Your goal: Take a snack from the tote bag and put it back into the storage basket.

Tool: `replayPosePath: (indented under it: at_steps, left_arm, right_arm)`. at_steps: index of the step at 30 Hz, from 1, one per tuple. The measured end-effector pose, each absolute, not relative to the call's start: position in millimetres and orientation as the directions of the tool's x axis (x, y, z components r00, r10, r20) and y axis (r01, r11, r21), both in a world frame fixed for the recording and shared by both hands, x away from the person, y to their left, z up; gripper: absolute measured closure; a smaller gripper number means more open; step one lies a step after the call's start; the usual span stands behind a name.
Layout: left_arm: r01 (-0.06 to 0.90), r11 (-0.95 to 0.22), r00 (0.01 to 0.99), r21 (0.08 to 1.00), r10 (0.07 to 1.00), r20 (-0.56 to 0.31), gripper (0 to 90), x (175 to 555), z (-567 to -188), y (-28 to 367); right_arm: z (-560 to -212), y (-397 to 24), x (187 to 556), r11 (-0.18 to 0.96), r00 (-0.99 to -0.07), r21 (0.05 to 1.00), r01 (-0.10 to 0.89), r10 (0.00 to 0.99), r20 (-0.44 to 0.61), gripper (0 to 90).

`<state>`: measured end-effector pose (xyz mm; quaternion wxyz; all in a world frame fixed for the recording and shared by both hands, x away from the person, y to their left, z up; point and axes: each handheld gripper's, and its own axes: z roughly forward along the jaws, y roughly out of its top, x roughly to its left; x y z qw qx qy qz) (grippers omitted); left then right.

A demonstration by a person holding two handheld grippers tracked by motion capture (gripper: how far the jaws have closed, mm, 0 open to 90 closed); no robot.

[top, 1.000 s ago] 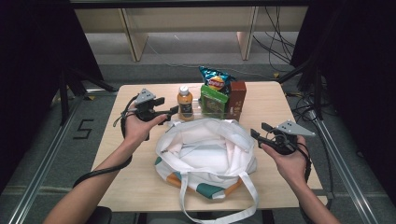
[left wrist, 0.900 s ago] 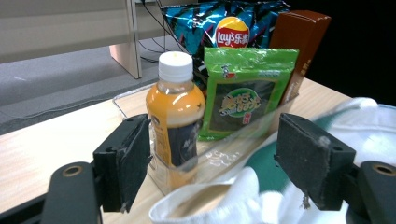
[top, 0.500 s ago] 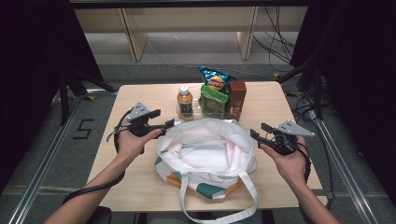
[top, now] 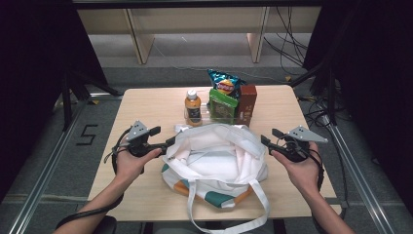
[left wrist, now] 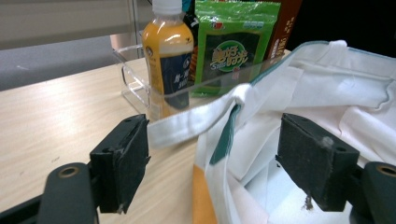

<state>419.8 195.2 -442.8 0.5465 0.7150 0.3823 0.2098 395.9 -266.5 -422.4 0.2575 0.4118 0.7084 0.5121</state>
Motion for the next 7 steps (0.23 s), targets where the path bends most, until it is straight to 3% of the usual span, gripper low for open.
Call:
replayPosePath:
  at_steps: [7]
  left_arm:
    - [0.316,-0.100,0.606,0.943,0.786,-0.120,24.0,419.9,-444.0,201.6]
  right_arm:
    - [-423.5,-264.9,395.4,0.125,-0.527,0.929,0.347,0.846,0.083,45.7]
